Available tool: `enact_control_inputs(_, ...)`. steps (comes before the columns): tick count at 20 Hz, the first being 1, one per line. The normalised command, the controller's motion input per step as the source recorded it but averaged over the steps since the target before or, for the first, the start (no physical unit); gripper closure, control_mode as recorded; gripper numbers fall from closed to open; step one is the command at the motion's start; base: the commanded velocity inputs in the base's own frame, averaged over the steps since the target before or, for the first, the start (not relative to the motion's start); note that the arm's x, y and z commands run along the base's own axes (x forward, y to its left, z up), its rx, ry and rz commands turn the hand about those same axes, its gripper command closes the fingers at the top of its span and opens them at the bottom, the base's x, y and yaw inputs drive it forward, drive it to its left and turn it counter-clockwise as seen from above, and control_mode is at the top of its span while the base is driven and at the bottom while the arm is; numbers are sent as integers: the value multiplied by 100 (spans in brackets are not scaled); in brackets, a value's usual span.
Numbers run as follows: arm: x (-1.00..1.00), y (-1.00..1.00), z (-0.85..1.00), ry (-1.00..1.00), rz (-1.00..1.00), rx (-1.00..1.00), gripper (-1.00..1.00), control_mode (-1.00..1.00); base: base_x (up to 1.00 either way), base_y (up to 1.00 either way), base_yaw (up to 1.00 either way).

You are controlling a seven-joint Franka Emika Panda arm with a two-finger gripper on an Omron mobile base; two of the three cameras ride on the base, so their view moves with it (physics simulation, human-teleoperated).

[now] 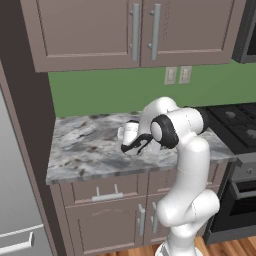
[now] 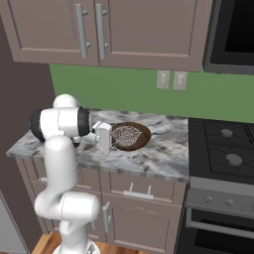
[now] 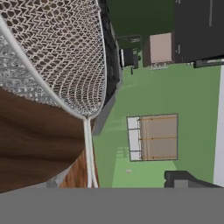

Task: Open the cabinet and setup a tea strainer by placing it in the bowl upright.

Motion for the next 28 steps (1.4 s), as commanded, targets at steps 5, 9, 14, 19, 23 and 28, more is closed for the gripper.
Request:
enact_control_inputs(5,0,0,0,0,0,0,-100,-100,0,0,0)
enact_control_inputs(9,0,0,0,0,0,0,-100,-100,0,0,0)
enact_control_inputs(14,0,0,0,0,0,6,-100,-100,0,0,0)
enact_control_inputs(19,-3,0,0,0,0,19,-100,-100,0,0,0)
enact_control_inputs(23,-5,0,0,0,0,24,-100,-100,0,0,0)
enact_control_inputs(28,-7,0,0,0,0,19,-100,-100,0,0,0)
